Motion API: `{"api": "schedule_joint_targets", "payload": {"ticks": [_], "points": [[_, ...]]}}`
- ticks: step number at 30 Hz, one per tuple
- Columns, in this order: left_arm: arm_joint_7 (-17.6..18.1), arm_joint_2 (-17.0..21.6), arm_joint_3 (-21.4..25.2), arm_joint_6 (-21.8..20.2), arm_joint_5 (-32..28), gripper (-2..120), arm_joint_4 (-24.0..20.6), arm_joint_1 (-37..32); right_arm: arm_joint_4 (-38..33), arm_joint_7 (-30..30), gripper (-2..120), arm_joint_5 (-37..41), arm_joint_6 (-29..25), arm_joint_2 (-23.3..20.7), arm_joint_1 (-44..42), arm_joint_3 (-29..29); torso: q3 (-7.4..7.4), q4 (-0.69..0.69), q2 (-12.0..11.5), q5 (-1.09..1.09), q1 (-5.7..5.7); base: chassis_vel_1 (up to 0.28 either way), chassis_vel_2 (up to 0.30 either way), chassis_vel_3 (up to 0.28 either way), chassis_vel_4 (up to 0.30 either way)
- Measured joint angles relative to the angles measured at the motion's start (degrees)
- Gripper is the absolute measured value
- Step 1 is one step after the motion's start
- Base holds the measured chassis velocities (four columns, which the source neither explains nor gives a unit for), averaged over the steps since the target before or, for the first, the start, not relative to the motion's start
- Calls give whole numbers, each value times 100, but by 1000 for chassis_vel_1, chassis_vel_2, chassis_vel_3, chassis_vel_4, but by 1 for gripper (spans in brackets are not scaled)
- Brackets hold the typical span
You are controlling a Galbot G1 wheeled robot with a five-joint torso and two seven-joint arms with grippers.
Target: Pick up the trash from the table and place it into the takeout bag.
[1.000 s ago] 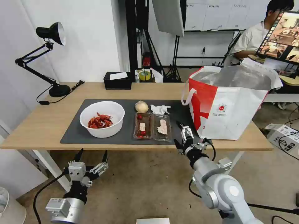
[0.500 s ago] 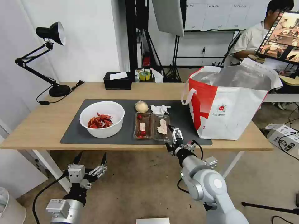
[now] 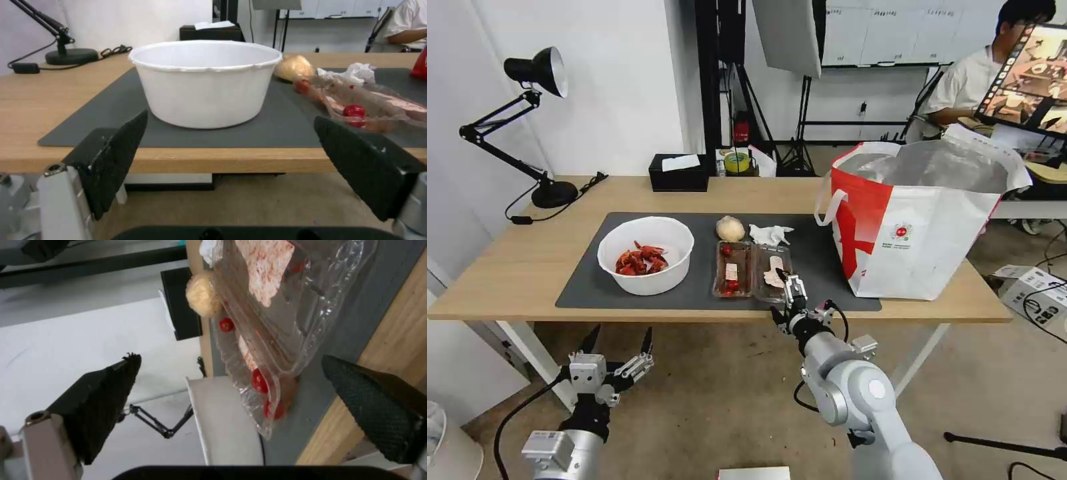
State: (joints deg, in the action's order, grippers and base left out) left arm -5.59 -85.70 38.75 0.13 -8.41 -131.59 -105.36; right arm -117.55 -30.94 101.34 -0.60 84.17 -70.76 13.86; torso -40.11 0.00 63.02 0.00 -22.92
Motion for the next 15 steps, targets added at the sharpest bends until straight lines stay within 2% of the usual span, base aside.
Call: {"api": "schedule_joint_targets", "payload": {"ticks": [15], "points": [[-34, -11, 12, 35, 12, 100, 27, 0, 135, 183, 100, 49, -34, 90, 55, -23, 0, 0, 0, 0, 0, 0, 0, 0, 0]]}}
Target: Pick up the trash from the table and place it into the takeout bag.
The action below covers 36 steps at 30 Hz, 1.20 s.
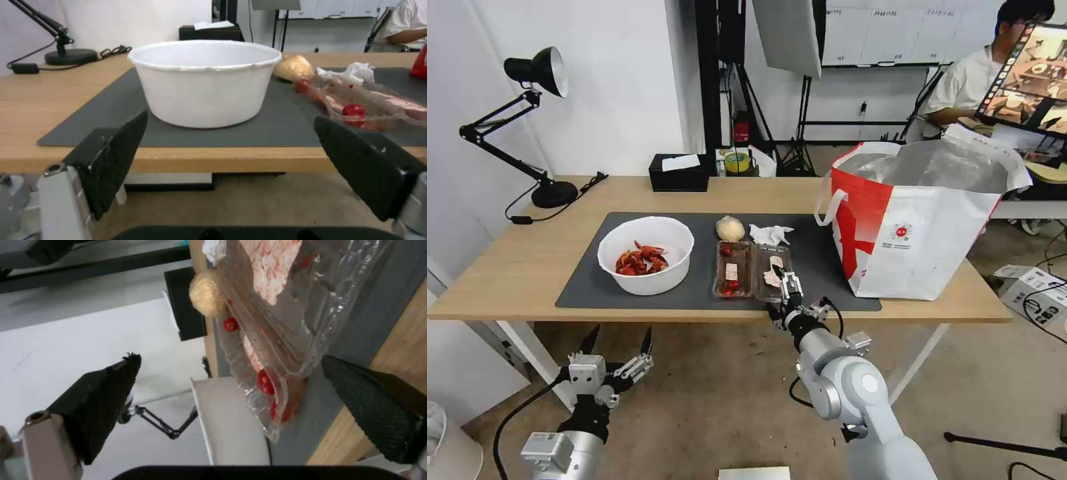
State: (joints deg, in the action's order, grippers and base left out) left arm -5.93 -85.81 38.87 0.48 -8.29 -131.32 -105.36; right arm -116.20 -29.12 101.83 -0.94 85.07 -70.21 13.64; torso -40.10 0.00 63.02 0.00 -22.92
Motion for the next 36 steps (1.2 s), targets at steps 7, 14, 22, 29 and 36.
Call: {"api": "schedule_joint_targets", "payload": {"ticks": [7, 14, 22, 29, 36], "points": [[0, -23, -12, 0, 9, 100, 68, 47, 59, 297, 100, 14, -26, 12, -51, -21, 0, 0, 0, 0, 0, 0, 0, 0, 0], [2, -29, -13, 0, 10, 100, 87, 59, 93, 285, 100, 5, -68, -11, -51, -25, 0, 0, 0, 0, 0, 0, 0, 0, 0], [3, -27, -21, 0, 10, 100, 91, 73, 119, 194, 100, -38, -119, 28, -74, -25, 0, 0, 0, 0, 0, 0, 0, 0, 0], [3, -42, -43, 0, 16, 100, 88, 91, 78, 175, 100, -52, -125, 32, -132, -15, 0, 0, 0, 0, 0, 0, 0, 0, 0], [4, -35, -39, 1, 24, 100, 73, 72, 120, 175, 100, -69, -128, 41, -118, 15, 0, 0, 0, 0, 0, 0, 0, 0, 0]]}}
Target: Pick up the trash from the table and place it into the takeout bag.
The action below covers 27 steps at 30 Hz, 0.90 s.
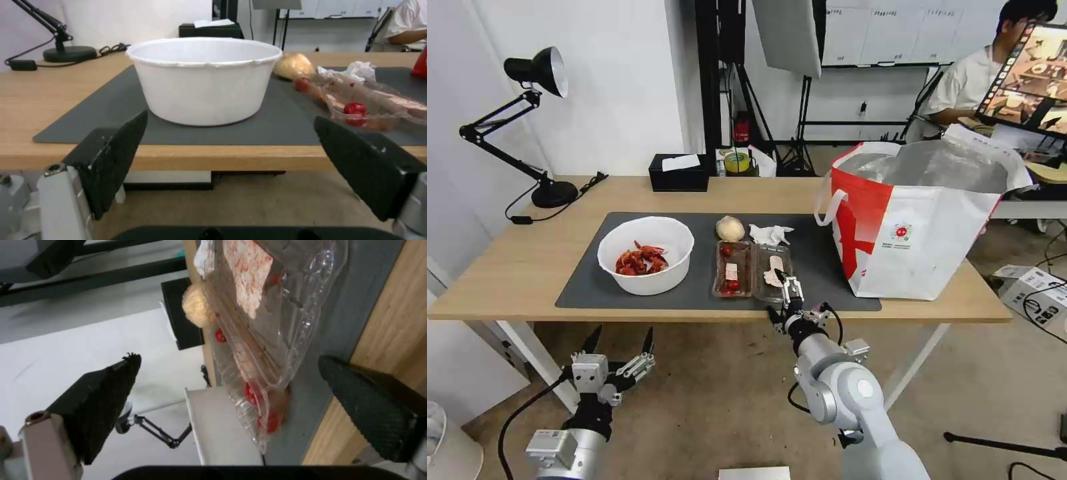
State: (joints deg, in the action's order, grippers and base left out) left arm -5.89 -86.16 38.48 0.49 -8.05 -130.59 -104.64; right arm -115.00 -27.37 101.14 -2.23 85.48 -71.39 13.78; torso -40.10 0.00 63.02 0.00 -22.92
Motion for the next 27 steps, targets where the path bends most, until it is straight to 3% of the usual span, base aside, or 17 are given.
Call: {"api": "schedule_joint_targets", "payload": {"ticks": [27], "points": [[7, -43, -14, 82, 65, 100, -89, -76, 44, -32, 100, -66, -41, 71, 81, 31, 0, 0, 0, 0, 0, 0, 0, 0, 0]]}}
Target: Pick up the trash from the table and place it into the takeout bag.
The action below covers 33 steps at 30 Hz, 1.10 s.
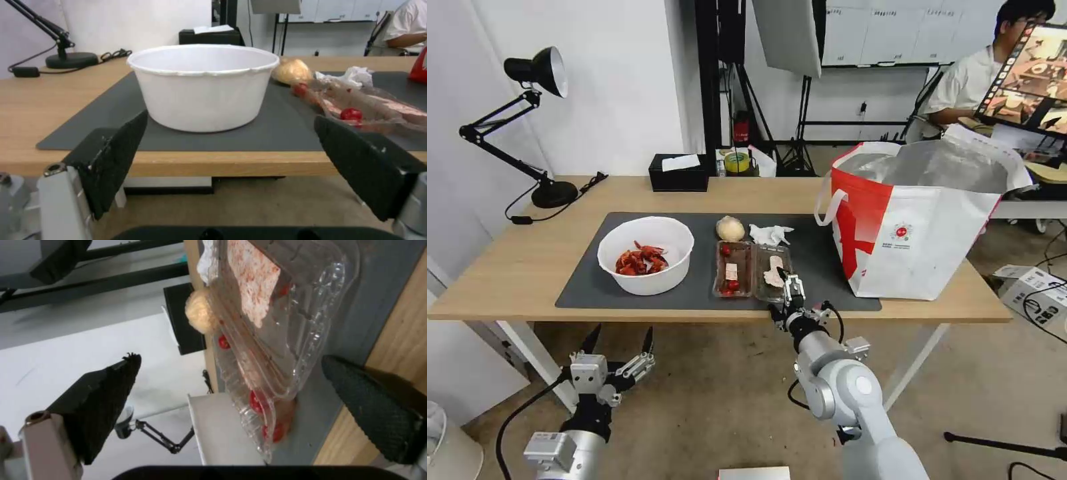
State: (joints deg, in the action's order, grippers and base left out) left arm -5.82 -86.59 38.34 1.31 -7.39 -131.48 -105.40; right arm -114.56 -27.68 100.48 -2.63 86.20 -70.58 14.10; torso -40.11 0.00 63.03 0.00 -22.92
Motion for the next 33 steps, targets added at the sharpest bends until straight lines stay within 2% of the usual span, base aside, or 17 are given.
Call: {"api": "schedule_joint_targets", "payload": {"ticks": [21, 33], "points": [[3, -16, -1, 47, 51, 100, -62, -62, 66, -1, 100, -66, -37, 14, 168, 102, 0, 0, 0, 0, 0, 0, 0, 0, 0], [3, -2, -23, 48, 45, 100, -86, -50, -305, -40, 100, -198, -73, -144, 181, 192, 0, 0, 0, 0, 0, 0, 0, 0, 0]]}}
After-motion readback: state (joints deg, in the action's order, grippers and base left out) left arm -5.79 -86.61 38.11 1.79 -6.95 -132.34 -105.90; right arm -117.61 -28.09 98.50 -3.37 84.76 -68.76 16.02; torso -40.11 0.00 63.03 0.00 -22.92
